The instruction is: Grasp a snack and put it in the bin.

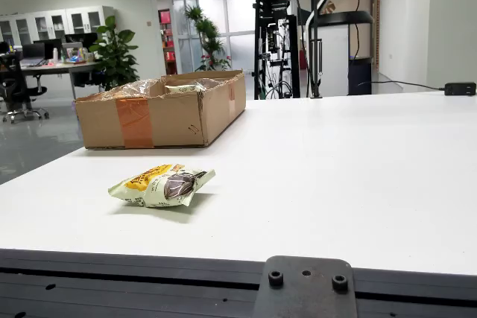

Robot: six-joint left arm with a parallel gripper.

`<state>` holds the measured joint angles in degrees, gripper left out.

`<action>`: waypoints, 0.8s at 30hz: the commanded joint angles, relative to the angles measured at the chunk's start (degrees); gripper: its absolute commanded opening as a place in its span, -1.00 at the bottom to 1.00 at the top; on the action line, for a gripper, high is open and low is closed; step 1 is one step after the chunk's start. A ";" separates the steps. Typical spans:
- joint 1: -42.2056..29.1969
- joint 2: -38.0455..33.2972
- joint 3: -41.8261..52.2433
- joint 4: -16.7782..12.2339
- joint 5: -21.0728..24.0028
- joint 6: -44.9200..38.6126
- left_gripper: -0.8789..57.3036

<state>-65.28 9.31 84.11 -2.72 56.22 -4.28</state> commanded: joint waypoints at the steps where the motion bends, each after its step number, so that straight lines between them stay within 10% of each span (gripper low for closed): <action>1: 1.27 -0.02 0.00 3.05 0.40 -9.04 -0.96; 24: 6.00 4.12 0.00 10.76 3.22 -34.02 -0.43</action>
<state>-58.96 12.18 84.11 7.64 59.61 -37.47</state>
